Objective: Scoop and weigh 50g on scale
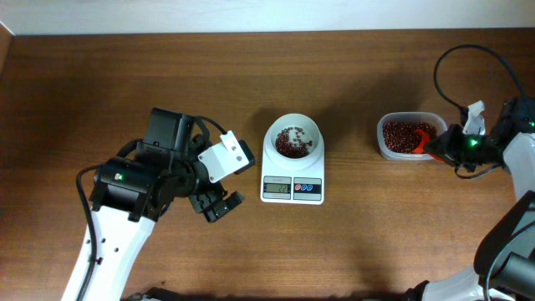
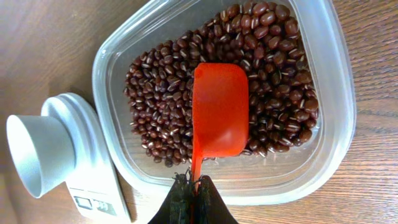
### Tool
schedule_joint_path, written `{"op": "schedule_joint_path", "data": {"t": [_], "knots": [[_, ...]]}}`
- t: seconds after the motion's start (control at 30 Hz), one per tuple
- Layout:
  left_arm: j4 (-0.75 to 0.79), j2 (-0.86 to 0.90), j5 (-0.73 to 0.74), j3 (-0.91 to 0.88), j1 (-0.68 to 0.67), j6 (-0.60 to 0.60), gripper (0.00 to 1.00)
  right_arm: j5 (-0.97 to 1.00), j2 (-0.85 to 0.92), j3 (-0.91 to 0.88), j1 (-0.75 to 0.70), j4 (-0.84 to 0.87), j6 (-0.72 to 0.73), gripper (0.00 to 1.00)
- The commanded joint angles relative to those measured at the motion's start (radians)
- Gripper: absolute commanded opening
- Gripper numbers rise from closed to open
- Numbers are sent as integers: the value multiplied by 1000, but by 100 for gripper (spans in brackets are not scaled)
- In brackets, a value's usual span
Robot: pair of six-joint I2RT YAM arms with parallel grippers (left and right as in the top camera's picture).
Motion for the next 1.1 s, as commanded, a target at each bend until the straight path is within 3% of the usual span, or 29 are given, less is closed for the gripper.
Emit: {"op": "schedule_joint_path", "data": {"t": [0.0, 0.77, 1.07], "knots": [[1, -9, 14, 14, 5, 13, 99, -70, 8, 0, -17, -3, -3, 4], [1, -9, 14, 14, 5, 13, 99, -114, 8, 0, -34, -21, 13, 4], [1, -9, 14, 14, 5, 13, 99, -218, 8, 0, -89, -25, 12, 4]]}}
